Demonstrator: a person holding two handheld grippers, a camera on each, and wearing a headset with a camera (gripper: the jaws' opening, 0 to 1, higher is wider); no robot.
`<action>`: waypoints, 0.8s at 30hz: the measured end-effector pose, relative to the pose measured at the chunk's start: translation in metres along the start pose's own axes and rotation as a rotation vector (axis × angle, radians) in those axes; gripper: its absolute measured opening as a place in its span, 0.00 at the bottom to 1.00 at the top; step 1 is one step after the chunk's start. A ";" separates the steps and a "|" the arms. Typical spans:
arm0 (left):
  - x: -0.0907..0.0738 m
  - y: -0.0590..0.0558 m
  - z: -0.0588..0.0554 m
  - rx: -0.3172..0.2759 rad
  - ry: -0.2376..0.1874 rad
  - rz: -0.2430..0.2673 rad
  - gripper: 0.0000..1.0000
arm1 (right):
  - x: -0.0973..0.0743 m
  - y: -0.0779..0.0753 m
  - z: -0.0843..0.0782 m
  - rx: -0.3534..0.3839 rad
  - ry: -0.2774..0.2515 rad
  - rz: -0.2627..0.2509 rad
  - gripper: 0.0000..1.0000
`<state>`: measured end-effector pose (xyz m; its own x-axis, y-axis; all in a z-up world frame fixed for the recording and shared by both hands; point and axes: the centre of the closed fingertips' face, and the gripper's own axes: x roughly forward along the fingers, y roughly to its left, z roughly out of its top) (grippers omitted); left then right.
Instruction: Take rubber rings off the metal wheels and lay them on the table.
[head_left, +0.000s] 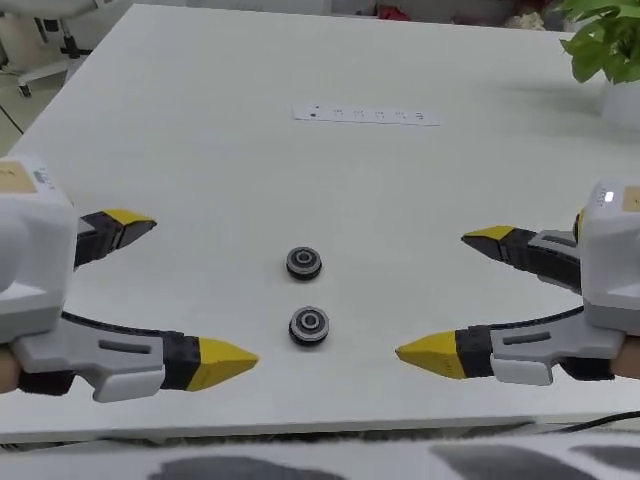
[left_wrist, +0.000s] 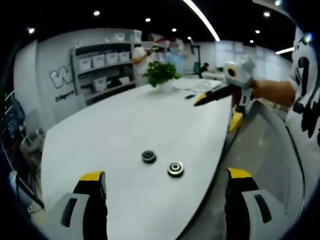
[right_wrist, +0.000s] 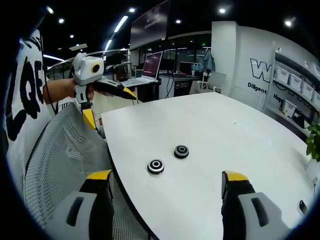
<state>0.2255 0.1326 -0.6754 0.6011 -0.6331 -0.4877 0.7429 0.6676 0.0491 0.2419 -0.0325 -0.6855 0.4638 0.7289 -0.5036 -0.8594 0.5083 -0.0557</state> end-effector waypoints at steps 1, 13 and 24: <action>0.000 0.000 0.001 0.000 -0.003 -0.001 1.00 | 0.000 0.000 0.000 -0.001 -0.001 0.001 0.85; 0.007 0.001 0.005 0.018 -0.015 -0.023 0.97 | 0.006 -0.001 0.002 0.002 -0.043 0.029 0.85; 0.015 0.003 0.007 0.028 -0.021 -0.056 0.95 | 0.017 -0.002 0.004 -0.038 -0.042 0.061 0.84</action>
<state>0.2390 0.1225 -0.6762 0.5644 -0.6772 -0.4721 0.7831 0.6202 0.0465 0.2518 -0.0196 -0.6905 0.4184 0.7768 -0.4706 -0.8935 0.4451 -0.0596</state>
